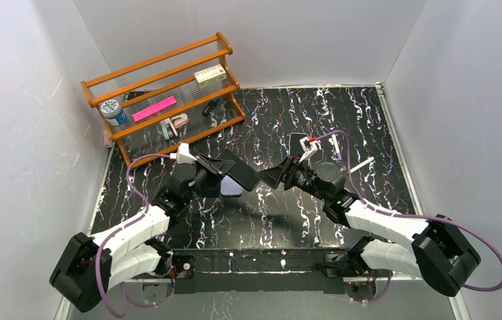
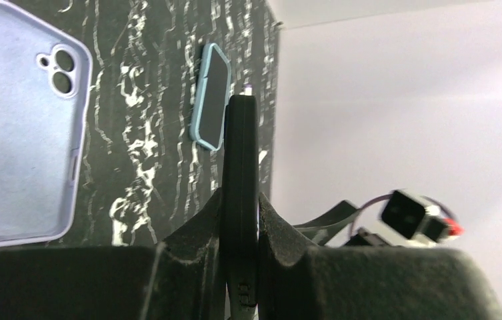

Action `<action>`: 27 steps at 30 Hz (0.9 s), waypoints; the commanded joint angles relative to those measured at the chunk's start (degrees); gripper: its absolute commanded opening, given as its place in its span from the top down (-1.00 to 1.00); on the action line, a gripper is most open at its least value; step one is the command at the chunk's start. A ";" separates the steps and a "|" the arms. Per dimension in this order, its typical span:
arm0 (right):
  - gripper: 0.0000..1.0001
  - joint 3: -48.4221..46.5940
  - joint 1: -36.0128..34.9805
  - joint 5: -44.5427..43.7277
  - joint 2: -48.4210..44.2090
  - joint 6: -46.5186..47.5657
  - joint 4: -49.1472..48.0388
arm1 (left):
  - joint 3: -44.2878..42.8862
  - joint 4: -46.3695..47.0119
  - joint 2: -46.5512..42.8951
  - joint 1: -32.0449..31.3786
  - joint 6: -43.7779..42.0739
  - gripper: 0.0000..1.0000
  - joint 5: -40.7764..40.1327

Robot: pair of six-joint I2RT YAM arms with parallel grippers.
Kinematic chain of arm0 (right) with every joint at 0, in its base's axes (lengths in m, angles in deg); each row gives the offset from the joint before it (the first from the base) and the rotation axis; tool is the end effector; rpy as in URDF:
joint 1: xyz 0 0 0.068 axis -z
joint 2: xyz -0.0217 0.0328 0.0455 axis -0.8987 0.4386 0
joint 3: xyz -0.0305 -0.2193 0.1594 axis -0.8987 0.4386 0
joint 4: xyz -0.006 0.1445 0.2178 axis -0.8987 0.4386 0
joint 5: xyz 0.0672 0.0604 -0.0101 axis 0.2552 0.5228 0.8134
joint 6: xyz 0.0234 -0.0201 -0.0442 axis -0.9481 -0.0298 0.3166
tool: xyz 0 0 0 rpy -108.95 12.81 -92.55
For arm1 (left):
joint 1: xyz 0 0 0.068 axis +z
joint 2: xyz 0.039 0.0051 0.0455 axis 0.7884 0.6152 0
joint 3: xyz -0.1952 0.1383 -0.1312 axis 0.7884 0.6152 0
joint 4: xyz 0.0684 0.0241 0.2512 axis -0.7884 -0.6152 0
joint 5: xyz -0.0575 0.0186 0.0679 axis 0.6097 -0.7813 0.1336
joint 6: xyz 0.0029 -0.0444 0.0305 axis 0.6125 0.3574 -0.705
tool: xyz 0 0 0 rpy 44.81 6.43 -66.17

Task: Take the phone out of the phone case
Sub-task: Pick up the phone at the center of the board, then remove the phone case from the phone.

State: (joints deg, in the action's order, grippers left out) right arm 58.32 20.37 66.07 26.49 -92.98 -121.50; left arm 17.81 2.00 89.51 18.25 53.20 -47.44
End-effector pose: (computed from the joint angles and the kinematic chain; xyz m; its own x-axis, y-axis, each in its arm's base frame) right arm 0.1701 0.1698 0.2452 -0.5762 0.4561 -0.6782 -0.5479 0.4001 0.7346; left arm 0.1907 -0.1256 0.2301 -0.5252 -0.7987 -0.2936 0.0437 0.3192 -0.9467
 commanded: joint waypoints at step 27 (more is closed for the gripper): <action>0.19 -1.54 -0.90 10.16 10.59 -11.17 -23.85 | 3.79 19.65 -5.25 0.54 14.44 1.00 -4.54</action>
State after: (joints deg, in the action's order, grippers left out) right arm 59.41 19.91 75.00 36.47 -104.74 -140.43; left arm 21.98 16.43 85.82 18.56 66.10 -51.50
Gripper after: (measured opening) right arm 0.428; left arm 0.127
